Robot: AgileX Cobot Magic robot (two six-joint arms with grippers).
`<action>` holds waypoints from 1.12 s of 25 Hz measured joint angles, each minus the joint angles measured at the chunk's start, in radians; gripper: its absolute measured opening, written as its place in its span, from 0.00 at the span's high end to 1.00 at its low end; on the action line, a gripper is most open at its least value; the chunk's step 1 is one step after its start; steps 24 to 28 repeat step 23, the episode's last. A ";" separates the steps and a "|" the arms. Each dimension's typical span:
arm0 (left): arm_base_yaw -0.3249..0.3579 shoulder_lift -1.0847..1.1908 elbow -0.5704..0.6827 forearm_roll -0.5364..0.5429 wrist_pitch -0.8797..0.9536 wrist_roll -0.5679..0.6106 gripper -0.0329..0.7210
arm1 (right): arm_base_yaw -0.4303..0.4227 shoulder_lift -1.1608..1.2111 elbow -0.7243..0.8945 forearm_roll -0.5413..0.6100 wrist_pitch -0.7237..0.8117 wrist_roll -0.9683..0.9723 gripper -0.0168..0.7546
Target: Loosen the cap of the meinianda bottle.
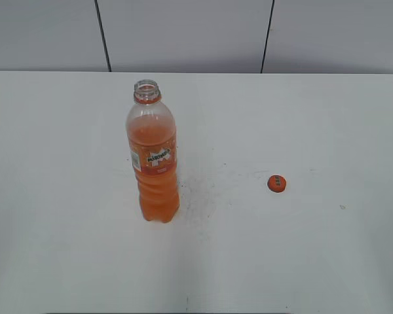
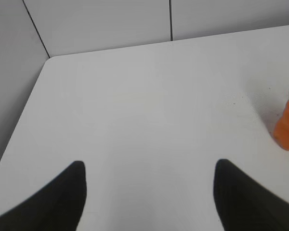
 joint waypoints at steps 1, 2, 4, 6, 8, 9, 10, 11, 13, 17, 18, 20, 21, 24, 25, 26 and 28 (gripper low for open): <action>0.000 0.000 0.000 0.000 0.000 0.000 0.30 | 0.000 -0.001 0.000 0.000 0.000 0.000 0.23; 0.000 0.000 0.000 0.000 0.000 0.000 0.30 | 0.000 -0.001 0.000 0.000 0.000 0.000 0.23; 0.000 -0.001 0.000 0.000 0.000 0.000 0.30 | 0.000 -0.001 0.000 0.000 0.000 0.000 0.23; -0.001 -0.001 0.000 0.000 0.000 0.000 0.30 | 0.000 -0.001 0.000 0.000 0.000 0.000 0.23; -0.007 -0.001 0.000 0.000 0.000 0.000 0.30 | 0.000 -0.001 0.000 0.000 0.000 0.000 0.23; -0.008 -0.001 0.000 0.000 0.000 0.000 0.30 | 0.000 -0.001 0.000 0.000 0.000 0.000 0.23; -0.008 -0.001 0.000 0.000 0.000 0.000 0.30 | 0.000 -0.001 0.000 0.000 0.000 0.000 0.23; -0.009 -0.001 0.000 0.000 0.000 0.000 0.30 | 0.000 -0.001 0.000 0.000 0.000 0.000 0.23; -0.016 -0.001 0.000 0.000 0.000 0.000 0.30 | 0.000 -0.001 0.000 0.000 0.000 0.000 0.23; -0.025 -0.001 0.000 0.000 0.000 0.000 0.30 | 0.000 -0.001 0.000 0.001 0.000 0.000 0.23; -0.025 -0.001 0.000 0.000 0.000 0.000 0.30 | 0.000 -0.001 0.000 0.001 0.000 0.000 0.23; -0.025 -0.001 0.000 0.000 0.000 0.000 0.30 | 0.000 -0.001 0.000 0.001 0.000 0.000 0.23; -0.025 -0.001 0.000 0.000 0.000 0.000 0.30 | 0.000 -0.001 0.000 0.001 0.000 0.000 0.23; -0.025 -0.001 0.000 0.000 0.000 0.000 0.30 | 0.000 -0.001 0.000 0.001 0.000 0.000 0.23; -0.025 -0.001 0.000 0.000 0.000 0.000 0.30 | 0.000 -0.001 0.000 0.001 0.000 0.000 0.23; -0.025 -0.001 0.000 0.000 0.000 0.000 0.30 | 0.000 -0.001 0.000 0.001 0.000 0.000 0.23; -0.025 -0.001 0.000 0.000 0.000 0.000 0.30 | 0.000 -0.001 0.000 0.001 0.000 0.000 0.23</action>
